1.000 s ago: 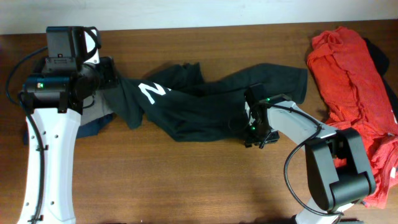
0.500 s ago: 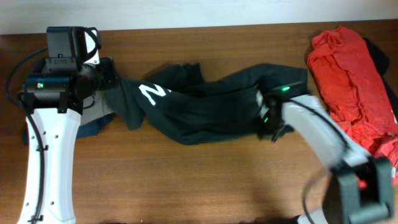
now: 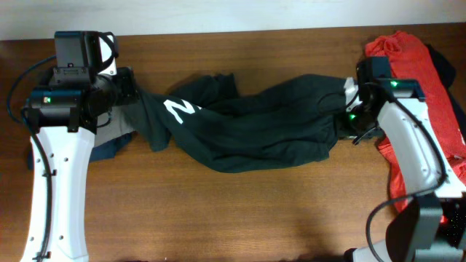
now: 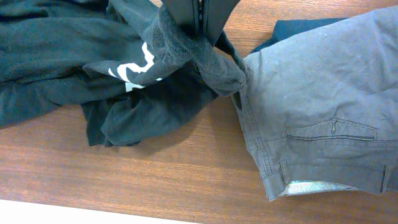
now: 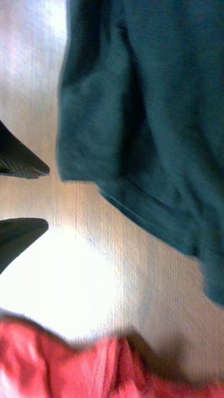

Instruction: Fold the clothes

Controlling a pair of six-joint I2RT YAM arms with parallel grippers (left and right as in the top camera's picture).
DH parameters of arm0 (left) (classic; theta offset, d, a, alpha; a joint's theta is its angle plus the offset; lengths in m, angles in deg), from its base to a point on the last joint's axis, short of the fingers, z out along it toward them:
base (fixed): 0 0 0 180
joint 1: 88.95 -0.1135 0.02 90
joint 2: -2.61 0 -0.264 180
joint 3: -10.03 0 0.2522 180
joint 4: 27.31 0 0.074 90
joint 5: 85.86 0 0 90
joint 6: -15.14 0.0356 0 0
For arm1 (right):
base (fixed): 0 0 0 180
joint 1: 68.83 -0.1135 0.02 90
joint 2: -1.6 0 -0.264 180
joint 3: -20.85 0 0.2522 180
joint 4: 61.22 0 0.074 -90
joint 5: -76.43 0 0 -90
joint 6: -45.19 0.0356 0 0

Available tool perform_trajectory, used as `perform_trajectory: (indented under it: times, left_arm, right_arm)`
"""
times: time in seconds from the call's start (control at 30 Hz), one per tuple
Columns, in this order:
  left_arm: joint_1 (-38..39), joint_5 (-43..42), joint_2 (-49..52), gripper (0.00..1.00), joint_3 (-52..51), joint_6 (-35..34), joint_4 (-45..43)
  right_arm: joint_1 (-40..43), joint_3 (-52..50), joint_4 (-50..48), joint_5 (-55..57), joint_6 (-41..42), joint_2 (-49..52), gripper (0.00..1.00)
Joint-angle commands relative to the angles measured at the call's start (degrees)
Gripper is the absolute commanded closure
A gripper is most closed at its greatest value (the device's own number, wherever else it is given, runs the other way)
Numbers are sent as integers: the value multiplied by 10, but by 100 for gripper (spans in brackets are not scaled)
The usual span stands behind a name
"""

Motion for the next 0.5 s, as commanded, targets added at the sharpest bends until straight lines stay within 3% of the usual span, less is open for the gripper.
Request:
perform_trajectory:
  times: [0.0, 0.17, 0.23, 0.47]
  left_arm:
    - [0, 2, 0, 100, -4, 9, 2]
    - [0, 2, 0, 100, -4, 9, 2]
    - [0, 2, 0, 100, -4, 9, 2]
    - [0, 2, 0, 100, -4, 9, 2]
  right_arm:
    - [-29, -22, 17, -54, -11, 12, 72]
    - [-71, -108, -27, -55, -8, 12, 64]
    - [-82, -144, -66, -62, -8, 12, 46]
    - [-85, -231, -212, -65, -8, 12, 44]
